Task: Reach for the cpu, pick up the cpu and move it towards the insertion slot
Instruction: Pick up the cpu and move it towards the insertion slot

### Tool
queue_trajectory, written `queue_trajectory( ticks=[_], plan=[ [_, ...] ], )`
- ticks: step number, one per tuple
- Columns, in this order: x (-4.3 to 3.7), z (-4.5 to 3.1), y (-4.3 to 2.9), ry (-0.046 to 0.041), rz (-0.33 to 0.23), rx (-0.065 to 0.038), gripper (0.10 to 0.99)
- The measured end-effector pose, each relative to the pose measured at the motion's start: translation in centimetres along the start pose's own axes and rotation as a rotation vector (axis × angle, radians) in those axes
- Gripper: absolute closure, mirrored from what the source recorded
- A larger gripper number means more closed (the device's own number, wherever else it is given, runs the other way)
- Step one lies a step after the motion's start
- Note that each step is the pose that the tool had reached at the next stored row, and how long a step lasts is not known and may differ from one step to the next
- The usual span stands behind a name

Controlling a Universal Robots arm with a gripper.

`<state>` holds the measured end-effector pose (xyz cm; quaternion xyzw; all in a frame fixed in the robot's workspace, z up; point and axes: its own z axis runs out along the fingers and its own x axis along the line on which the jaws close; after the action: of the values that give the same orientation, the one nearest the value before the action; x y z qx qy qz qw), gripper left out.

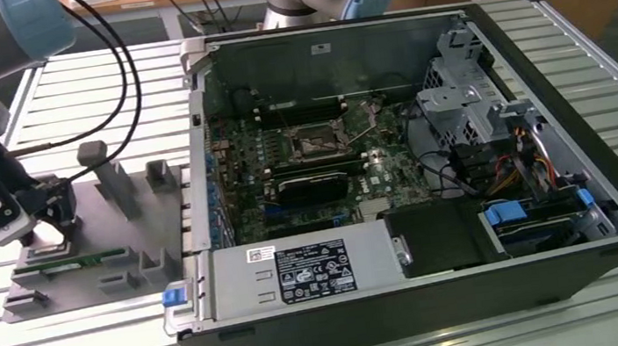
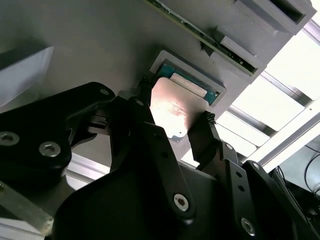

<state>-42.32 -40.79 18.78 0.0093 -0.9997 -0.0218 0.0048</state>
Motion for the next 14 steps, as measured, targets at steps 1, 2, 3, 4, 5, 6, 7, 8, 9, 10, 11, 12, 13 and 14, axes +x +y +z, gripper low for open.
queue_trajectory(
  ticks=[1,2,3,4,5,6,7,8,9,10,11,12,13,14],
  plan=[
    [0.0,-0.18,0.01,-0.0001,0.0,0.0,0.545],
    [0.0,-0.35,0.01,0.0,0.0,0.0,0.545],
    [0.0,-0.43,0.02,0.0,0.0,0.0,0.545],
    [-0.01,-0.46,0.02,-0.0002,0.0,0.0,0.545],
    [0.0,-0.51,0.02,-0.0001,0.0,0.0,0.545],
    [0.0,-0.62,0.02,0.0002,0.0,0.0,0.545],
    [0.01,-0.76,0.03,0.0003,0.0,0.0,0.545],
    [0.0,-0.84,0.04,0.0001,0.0,0.0,0.545],
    [0.0,-0.9,0.04,0.0,0.0,0.0,0.545],
    [0.0,-0.98,0.04,0.0001,0.0,0.0,0.545],
    [0.0,-1.08,0.04,0.0001,0.0,0.0,0.545],
    [0.0,-1.2,0.05,0.0,0.0,0.0,0.545],
    [0.01,-1.27,0.05,0.0001,0.0,0.0,0.545],
    [0.01,-1.34,0.06,0.0001,0.0,0.0,0.545]
  ],
)
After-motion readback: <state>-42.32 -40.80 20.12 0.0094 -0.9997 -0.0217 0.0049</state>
